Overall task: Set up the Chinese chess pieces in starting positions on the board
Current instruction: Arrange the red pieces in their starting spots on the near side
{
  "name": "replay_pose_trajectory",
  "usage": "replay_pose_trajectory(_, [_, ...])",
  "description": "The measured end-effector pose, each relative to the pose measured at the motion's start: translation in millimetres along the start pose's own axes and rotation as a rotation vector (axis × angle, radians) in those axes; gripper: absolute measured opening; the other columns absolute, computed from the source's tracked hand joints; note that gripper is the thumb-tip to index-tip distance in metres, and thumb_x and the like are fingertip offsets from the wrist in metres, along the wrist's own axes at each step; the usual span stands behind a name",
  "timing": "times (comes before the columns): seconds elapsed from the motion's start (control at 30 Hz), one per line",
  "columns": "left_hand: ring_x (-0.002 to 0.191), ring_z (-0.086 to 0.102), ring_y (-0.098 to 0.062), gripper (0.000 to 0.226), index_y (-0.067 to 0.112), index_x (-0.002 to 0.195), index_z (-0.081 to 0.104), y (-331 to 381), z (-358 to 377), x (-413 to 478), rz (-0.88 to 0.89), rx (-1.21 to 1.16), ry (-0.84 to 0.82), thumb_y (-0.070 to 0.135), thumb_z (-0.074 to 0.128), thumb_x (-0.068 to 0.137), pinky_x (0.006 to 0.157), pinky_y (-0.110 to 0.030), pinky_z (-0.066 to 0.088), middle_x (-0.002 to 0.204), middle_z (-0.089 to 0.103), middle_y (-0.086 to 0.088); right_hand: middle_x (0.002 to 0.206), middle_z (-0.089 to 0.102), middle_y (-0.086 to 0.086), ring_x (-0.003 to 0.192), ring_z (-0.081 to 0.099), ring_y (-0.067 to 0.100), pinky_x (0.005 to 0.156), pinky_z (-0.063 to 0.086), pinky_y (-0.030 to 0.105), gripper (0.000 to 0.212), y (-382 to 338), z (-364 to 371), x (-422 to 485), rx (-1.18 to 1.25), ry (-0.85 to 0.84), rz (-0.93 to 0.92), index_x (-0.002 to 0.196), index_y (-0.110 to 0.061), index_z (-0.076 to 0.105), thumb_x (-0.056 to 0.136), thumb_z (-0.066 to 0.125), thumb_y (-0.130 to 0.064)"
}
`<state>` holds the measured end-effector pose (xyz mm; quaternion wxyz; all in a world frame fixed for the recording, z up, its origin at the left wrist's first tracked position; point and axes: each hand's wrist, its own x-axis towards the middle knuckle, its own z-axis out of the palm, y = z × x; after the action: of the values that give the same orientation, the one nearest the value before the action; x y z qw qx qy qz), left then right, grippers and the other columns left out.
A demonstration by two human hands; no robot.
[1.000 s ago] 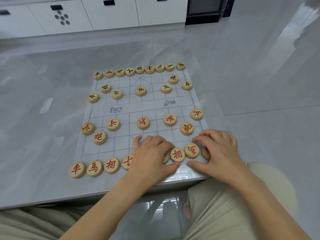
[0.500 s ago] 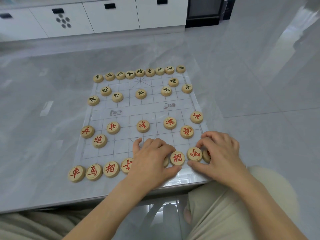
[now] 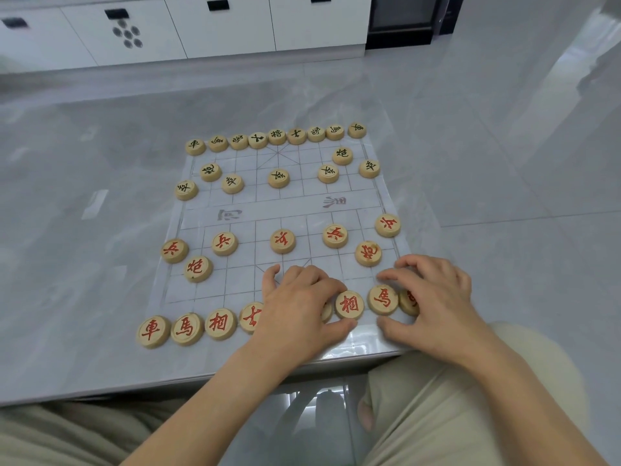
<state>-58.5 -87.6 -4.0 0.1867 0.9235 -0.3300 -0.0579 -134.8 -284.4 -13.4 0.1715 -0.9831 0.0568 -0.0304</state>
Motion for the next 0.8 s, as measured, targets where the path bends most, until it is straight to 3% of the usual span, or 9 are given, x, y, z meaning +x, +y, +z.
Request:
replay_pose_trajectory(0.17, [0.106, 0.045, -0.007, 0.045, 0.04, 0.108, 0.06, 0.1, 0.7, 0.7, 0.001, 0.007, -0.002, 0.063, 0.051, 0.071, 0.108, -0.044, 0.011, 0.104, 0.053, 0.018, 0.113, 0.04, -0.015, 0.114, 0.03, 0.009, 0.088, 0.011, 0.025, 0.053, -2.4, 0.5, 1.9, 0.051, 0.022, 0.014, 0.099, -0.036, 0.054, 0.059, 0.045, -0.07])
replay_pose_trajectory(0.43, [0.105, 0.045, -0.009, 0.045, 0.04, 0.108, 0.061, 0.8, -0.3, 0.5, -0.006, 0.012, -0.012, 0.062, 0.051, 0.07, 0.108, -0.047, 0.015, 0.104, 0.052, 0.018, 0.11, 0.047, -0.012, 0.11, 0.038, 0.015, 0.088, 0.015, 0.029, 0.044, 0.6, 6.1, -0.7, 0.091, 0.045, -0.013, 0.101, -0.038, 0.057, 0.061, 0.05, -0.055])
replay_pose_trajectory(0.8, [0.101, 0.046, -0.009, 0.047, 0.039, 0.105, 0.062, 1.7, -0.7, 0.6, -0.006, -0.005, 0.0, 0.064, 0.046, 0.069, 0.107, -0.047, 0.017, 0.1, 0.053, 0.018, 0.113, 0.043, -0.014, 0.114, 0.035, 0.013, 0.09, 0.014, 0.027, 0.047, 1.5, 7.3, -1.3, 0.074, 0.024, -0.008, 0.105, -0.04, 0.054, 0.062, 0.048, -0.059])
